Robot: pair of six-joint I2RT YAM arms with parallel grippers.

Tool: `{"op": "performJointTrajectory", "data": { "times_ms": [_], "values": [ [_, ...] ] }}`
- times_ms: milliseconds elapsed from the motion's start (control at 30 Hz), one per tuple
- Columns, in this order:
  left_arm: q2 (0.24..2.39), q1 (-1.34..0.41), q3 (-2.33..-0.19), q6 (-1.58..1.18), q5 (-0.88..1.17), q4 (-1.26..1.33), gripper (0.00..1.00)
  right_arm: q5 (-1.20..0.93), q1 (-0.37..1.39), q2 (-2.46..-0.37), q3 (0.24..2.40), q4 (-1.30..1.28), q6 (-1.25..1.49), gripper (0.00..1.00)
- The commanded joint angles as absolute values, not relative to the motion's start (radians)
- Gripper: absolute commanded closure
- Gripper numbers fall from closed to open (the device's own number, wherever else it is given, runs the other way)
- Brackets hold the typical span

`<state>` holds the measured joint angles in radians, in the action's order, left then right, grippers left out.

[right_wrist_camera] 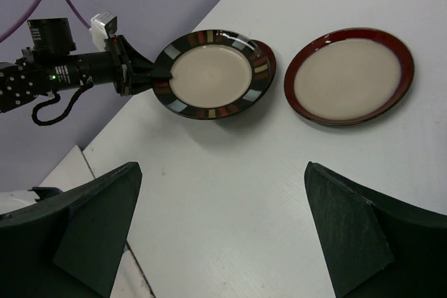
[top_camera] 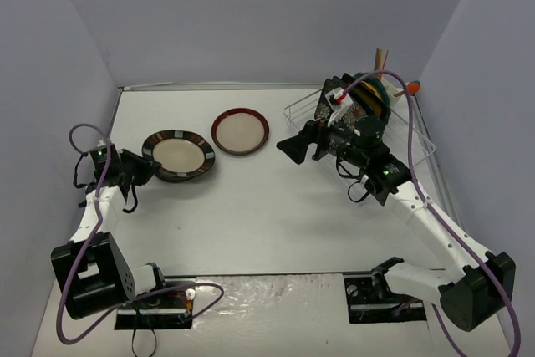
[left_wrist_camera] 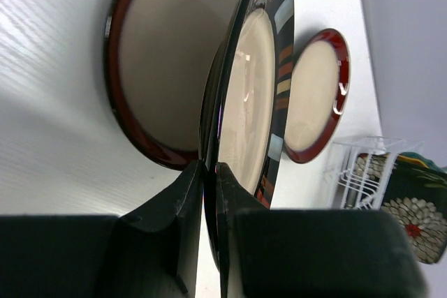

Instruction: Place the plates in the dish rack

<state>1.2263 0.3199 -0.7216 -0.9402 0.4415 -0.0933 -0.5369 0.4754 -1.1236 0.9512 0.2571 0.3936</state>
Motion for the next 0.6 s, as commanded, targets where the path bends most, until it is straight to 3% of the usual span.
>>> {"op": "performJointTrajectory", "data": {
  "times_ms": [0, 567],
  "values": [
    [1.115, 0.314, -0.812, -1.043, 0.572, 0.114, 1.00, -0.511, 0.529, -1.221, 0.986, 0.437, 0.554, 0.00],
    [0.992, 0.252, -0.739, -1.256, 0.800, 0.359, 1.00, -0.447, 0.633, -1.623, 1.244, 0.548, 0.801, 0.00]
  ]
}}
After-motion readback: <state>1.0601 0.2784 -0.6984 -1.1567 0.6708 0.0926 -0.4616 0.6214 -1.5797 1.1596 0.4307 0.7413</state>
